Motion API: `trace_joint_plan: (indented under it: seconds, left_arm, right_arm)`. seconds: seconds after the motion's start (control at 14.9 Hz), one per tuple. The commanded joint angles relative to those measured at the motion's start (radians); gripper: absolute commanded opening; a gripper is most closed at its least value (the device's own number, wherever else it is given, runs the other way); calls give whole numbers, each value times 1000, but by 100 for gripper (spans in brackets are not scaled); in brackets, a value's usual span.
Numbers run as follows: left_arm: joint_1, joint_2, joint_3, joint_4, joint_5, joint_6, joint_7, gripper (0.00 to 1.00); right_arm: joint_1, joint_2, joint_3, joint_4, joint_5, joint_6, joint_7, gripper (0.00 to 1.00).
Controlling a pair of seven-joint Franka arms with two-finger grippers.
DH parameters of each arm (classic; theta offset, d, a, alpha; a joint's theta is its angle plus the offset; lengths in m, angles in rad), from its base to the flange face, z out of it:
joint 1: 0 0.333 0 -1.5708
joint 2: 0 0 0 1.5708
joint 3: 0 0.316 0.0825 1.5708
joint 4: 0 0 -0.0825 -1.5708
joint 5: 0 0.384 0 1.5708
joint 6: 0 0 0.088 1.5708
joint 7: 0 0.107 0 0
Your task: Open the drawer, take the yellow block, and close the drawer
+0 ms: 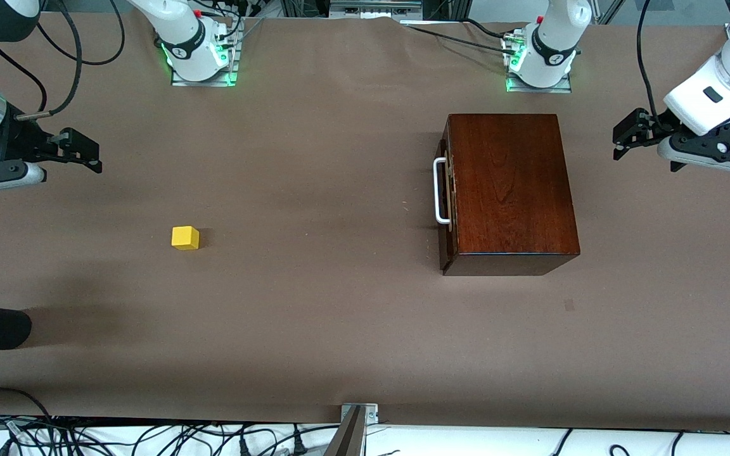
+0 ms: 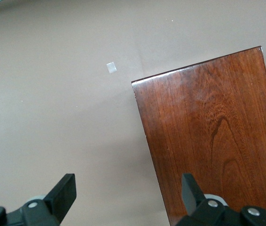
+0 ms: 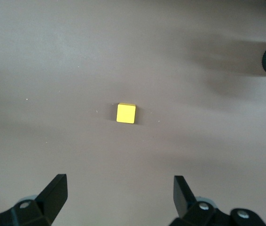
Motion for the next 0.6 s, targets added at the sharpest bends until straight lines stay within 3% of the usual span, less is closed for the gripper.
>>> trace_joint_plan:
  seconds: [0.0,0.54]
  left_arm:
    - [2,-29,-1,-35,-19,14,3,100]
    - [2,-29,-1,-37,-22,6,-8,100]
  right_arm:
    - [-7,8,7,26,3,-20,-9,100]
    - [-7,8,5,26,3,-21,-9,100]
